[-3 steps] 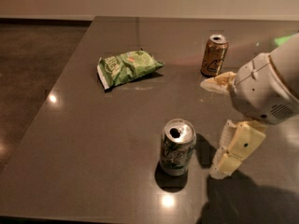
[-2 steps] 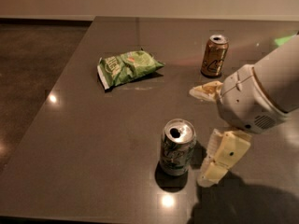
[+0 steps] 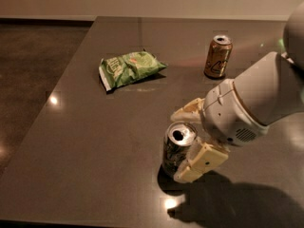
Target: Pick 7up can
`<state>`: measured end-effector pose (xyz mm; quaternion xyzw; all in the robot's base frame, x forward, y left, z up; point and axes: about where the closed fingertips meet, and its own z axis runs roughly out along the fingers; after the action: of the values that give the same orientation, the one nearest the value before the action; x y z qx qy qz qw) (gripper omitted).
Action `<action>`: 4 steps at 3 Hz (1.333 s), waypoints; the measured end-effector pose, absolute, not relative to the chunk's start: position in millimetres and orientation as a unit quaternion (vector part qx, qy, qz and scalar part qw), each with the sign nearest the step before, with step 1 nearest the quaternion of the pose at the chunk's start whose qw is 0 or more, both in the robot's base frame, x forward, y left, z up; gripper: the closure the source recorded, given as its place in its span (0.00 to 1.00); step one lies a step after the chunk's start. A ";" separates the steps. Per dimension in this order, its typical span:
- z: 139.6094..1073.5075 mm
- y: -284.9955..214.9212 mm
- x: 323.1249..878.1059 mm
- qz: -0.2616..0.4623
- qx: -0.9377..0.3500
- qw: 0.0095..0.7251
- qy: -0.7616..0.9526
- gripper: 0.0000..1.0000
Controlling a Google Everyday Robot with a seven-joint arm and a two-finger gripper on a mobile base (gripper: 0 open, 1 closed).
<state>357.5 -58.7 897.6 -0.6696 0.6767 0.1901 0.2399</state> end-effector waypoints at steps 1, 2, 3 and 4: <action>899.9 -53.7 354.3 0.199 -0.671 0.241 0.672 0.51; 925.9 -52.8 356.2 0.203 -0.669 0.244 0.672 0.82; 957.4 -53.0 358.0 0.200 -0.673 0.258 0.664 1.00; 999.5 -54.0 357.7 0.204 -0.677 0.267 0.655 1.00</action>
Offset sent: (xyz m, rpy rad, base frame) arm 0.0038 0.0053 0.0381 0.0330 0.0317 -0.0034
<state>357.7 -54.0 999.5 -0.6775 0.6546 0.2036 0.2667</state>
